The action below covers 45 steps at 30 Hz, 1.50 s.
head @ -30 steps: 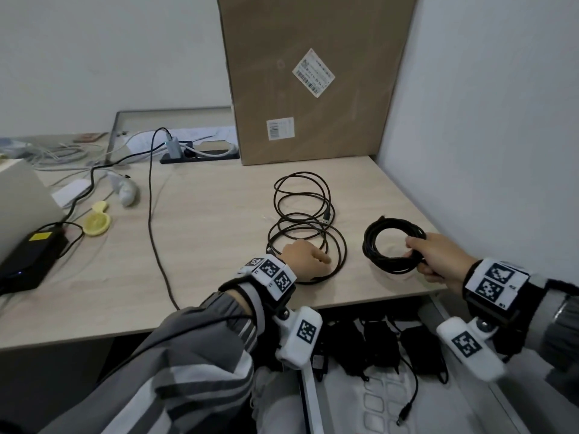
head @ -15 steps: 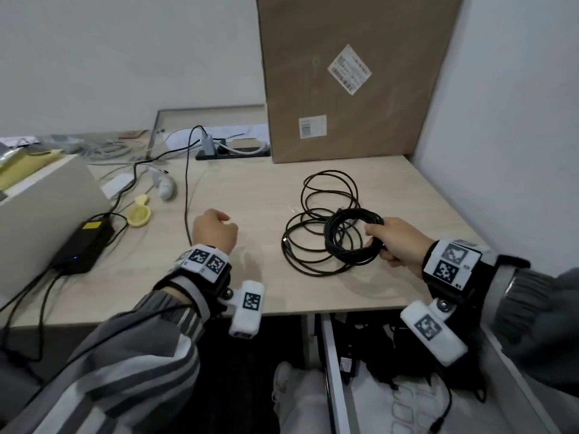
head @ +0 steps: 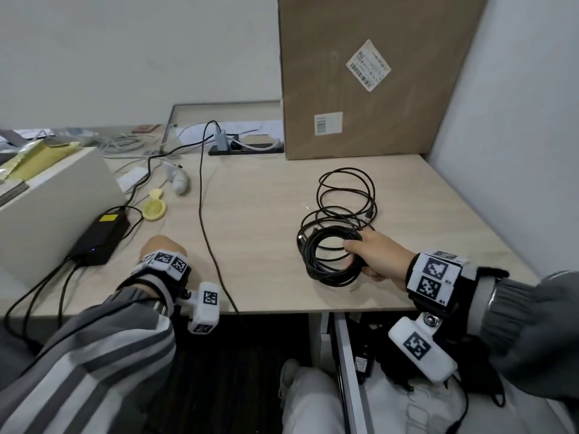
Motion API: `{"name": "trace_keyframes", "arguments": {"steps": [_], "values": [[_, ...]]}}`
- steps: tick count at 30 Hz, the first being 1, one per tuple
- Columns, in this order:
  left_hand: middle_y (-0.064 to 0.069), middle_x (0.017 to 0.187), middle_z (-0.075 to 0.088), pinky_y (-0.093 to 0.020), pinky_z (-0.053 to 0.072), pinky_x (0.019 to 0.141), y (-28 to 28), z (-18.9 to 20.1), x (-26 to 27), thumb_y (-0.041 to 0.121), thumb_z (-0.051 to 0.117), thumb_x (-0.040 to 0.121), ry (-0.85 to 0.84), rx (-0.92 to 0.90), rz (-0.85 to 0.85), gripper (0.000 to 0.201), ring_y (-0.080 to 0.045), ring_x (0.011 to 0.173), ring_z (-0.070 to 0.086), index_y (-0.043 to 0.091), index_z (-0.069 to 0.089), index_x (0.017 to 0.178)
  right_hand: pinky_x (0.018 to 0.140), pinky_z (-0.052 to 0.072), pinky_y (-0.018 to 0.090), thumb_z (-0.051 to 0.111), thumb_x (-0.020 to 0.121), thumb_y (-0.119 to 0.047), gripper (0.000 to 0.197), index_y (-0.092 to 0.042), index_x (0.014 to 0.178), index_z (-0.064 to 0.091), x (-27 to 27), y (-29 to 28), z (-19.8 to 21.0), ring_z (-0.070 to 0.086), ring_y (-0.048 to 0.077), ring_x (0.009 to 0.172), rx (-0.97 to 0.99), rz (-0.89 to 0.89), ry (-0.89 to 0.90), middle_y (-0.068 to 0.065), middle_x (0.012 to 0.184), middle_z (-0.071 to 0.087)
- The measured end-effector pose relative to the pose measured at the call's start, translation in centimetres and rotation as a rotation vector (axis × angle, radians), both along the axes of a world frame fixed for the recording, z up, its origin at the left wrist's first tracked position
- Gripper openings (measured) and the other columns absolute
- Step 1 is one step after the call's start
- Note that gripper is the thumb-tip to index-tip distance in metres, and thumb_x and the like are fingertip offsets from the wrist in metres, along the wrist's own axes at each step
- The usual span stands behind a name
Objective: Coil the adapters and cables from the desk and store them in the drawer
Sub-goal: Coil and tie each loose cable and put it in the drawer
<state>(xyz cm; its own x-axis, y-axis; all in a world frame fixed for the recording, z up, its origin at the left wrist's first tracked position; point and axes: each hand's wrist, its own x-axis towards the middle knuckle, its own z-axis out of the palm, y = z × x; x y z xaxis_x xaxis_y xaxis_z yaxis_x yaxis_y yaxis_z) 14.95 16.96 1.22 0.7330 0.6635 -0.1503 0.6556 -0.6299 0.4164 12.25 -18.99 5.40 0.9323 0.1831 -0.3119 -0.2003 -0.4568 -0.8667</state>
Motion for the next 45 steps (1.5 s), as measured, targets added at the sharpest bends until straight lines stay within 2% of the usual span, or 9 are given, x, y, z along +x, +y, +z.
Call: {"name": "trace_keyframes", "arguments": {"steps": [6, 10, 15, 18, 24, 27, 33, 41, 45], "values": [[-0.026, 0.130, 0.054, -0.038, 0.046, 0.090, -1.5, 1.2, -0.4, 0.006, 0.048, 0.095, 0.046, 0.047, -0.165, 0.006, -0.038, 0.120, 0.053, 0.008, 0.049, 0.089, 0.039, 0.019, 0.014, 0.044, 0.096, -0.021, 0.013, -0.016, 0.084, 0.044, -0.7, 0.0, -0.3, 0.029, 0.010, 0.035, 0.019, -0.021, 0.023, 0.016, 0.083, 0.046], [-0.026, 0.128, 0.056, -0.041, 0.045, 0.093, -3.1, 1.1, -0.8, 0.006, 0.048, 0.095, 0.036, 0.056, -0.208, 0.041, -0.040, 0.119, 0.054, 0.014, 0.028, 0.059, 0.039, 0.018, 0.015, 0.043, 0.096, -0.021, 0.011, -0.014, 0.087, 0.043, -1.5, -0.3, -0.3, 0.028, 0.011, 0.036, 0.021, -0.011, 0.032, 0.016, 0.085, 0.045], [-0.027, 0.126, 0.056, -0.041, 0.044, 0.093, -5.6, 2.4, -0.8, 0.004, 0.044, 0.096, -0.119, -0.091, -0.084, 0.021, -0.040, 0.117, 0.054, -0.013, 0.055, 0.102, 0.039, 0.019, 0.014, 0.043, 0.097, -0.021, 0.015, -0.014, 0.084, 0.043, -1.9, -1.3, -0.3, 0.027, 0.011, 0.035, 0.005, -0.031, 0.026, 0.016, 0.085, 0.045], [-0.027, 0.130, 0.052, -0.043, 0.039, 0.098, -7.8, 4.1, -0.5, 0.005, 0.041, 0.097, -0.287, -0.184, -0.061, 0.037, -0.040, 0.120, 0.050, -0.010, 0.041, 0.130, 0.040, 0.017, 0.015, 0.043, 0.096, -0.020, 0.013, -0.014, 0.084, 0.042, -2.1, -2.0, -0.2, 0.026, 0.011, 0.037, 0.021, -0.052, 0.013, 0.015, 0.083, 0.041], [-0.021, 0.064, 0.047, -0.041, 0.039, 0.062, -14.2, 6.0, -0.7, 0.013, 0.047, 0.092, -0.543, -0.495, -0.290, 0.030, -0.036, 0.058, 0.042, 0.015, 0.041, 0.063, 0.041, 0.015, 0.016, 0.042, 0.096, -0.018, 0.013, -0.014, 0.084, 0.041, -2.6, -3.4, -0.1, 0.024, 0.012, 0.040, 0.043, -0.092, -0.043, 0.004, 0.060, 0.031], [0.002, 0.051, 0.036, -0.026, 0.031, 0.053, -16.8, 5.9, -1.6, 0.020, 0.052, 0.096, -0.518, -0.652, -0.350, 0.027, -0.016, 0.048, 0.031, 0.012, 0.059, 0.071, 0.041, 0.015, 0.015, 0.042, 0.096, -0.018, 0.012, -0.014, 0.085, 0.042, -2.7, -4.5, -0.2, 0.024, 0.012, 0.038, 0.047, -0.124, -0.049, 0.010, 0.067, 0.036], [0.001, 0.062, 0.041, -0.024, 0.031, 0.054, -19.9, 5.1, -2.2, 0.010, 0.044, 0.096, -0.462, -0.870, -0.458, 0.017, -0.012, 0.054, 0.035, 0.011, 0.058, 0.087, 0.040, 0.016, 0.014, 0.042, 0.095, -0.017, 0.010, -0.013, 0.085, 0.044, -2.7, -6.8, -0.6, 0.024, 0.011, 0.036, 0.033, -0.210, -0.053, 0.015, 0.082, 0.040], [-0.002, 0.080, 0.065, -0.018, 0.032, 0.046, -23.0, 6.0, -2.5, 0.002, 0.042, 0.094, -0.443, -0.817, -0.626, 0.020, -0.010, 0.051, 0.037, 0.011, 0.058, 0.101, 0.040, 0.015, 0.014, 0.042, 0.095, -0.016, 0.007, -0.013, 0.089, 0.043, -1.8, -8.7, -0.7, 0.022, 0.012, 0.037, 0.033, -0.246, -0.051, 0.015, 0.083, 0.039], [0.005, 0.081, 0.059, -0.019, 0.037, 0.062, -23.6, 6.5, -2.2, 0.012, 0.045, 0.097, -0.485, -0.674, -0.642, 0.021, -0.008, 0.069, 0.047, 0.013, 0.066, 0.101, 0.040, 0.017, 0.015, 0.042, 0.094, -0.016, 0.007, -0.012, 0.090, 0.043, -1.3, -9.8, -0.6, 0.024, 0.014, 0.041, -0.023, -0.272, -0.061, 0.013, 0.074, 0.037]]}}
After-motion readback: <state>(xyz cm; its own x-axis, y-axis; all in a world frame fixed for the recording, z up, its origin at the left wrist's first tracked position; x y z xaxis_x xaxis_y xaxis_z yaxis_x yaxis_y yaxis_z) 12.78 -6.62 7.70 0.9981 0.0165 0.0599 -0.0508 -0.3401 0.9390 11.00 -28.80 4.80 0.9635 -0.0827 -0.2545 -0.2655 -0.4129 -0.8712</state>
